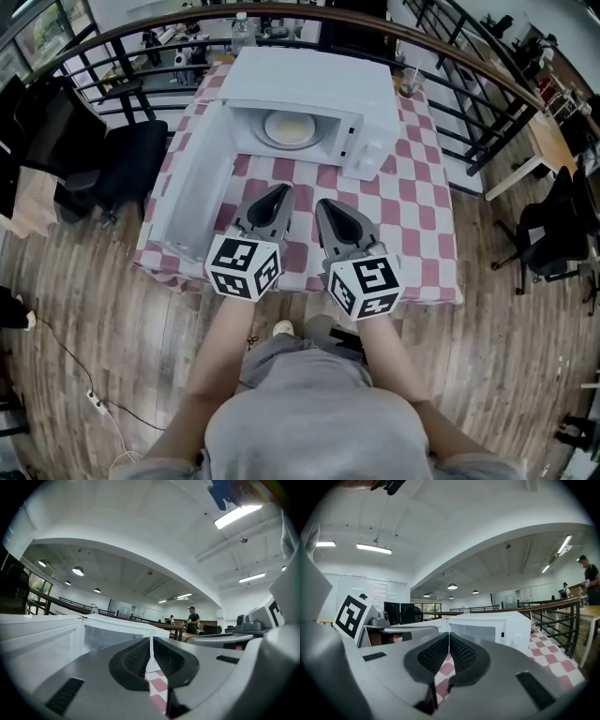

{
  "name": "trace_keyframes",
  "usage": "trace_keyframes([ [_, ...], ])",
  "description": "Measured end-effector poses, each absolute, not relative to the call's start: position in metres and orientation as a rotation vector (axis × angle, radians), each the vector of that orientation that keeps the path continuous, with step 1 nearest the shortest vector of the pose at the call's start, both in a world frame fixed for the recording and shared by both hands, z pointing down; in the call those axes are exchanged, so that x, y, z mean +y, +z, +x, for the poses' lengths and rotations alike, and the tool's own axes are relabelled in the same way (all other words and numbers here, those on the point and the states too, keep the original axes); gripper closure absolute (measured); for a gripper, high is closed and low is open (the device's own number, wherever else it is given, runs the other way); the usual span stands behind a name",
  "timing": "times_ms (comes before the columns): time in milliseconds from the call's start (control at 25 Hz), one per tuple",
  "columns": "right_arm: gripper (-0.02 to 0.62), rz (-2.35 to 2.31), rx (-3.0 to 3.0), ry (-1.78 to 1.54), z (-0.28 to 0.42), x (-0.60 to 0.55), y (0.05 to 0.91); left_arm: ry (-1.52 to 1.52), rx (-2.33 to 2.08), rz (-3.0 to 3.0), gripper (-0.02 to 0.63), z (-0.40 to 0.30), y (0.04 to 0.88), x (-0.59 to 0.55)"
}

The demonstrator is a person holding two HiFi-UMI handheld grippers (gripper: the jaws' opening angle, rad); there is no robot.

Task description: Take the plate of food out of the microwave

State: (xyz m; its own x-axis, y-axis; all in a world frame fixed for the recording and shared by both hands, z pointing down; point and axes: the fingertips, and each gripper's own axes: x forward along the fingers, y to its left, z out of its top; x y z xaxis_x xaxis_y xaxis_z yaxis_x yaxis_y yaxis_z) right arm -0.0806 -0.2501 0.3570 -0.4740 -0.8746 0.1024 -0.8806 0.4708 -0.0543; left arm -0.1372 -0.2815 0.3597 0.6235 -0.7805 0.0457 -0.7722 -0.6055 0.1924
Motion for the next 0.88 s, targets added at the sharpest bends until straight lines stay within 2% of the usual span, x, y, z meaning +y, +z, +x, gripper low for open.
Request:
trace_keyframes([
  [320, 0.569, 1.597, -2.602, 0.18, -0.076, -0.257, 0.368, -0.07, -1.254, 2.628, 0.582, -0.137, 0.371, -0.293],
  [480, 0.569, 1.592, -2.603, 0.213, -0.07, -0.271, 0.374, -0.052, -1.24, 2.609, 0.499, -0.131, 0.38, -0.305],
  [520, 0.569, 1.589, -2.604, 0.22, -0.068, -0.276, 0.375, -0.051, -1.232, 2.6, 0.463, -0.13, 0.382, -0.309],
  [560, 0.569, 1.587, -2.606, 0.228, -0.067, -0.28, 0.377, -0.057, -1.219, 2.587, 0.385, -0.128, 0.384, -0.313],
  [600, 0.569, 1.583, -2.607, 0.235, -0.065, -0.284, 0.378, -0.072, -1.205, 2.57, 0.359, -0.127, 0.386, -0.317],
  [880, 0.569, 1.545, -2.607, 0.272, -0.056, -0.313, 0.391, -0.164, -1.197, 2.449, 0.362, -0.131, 0.405, -0.348],
])
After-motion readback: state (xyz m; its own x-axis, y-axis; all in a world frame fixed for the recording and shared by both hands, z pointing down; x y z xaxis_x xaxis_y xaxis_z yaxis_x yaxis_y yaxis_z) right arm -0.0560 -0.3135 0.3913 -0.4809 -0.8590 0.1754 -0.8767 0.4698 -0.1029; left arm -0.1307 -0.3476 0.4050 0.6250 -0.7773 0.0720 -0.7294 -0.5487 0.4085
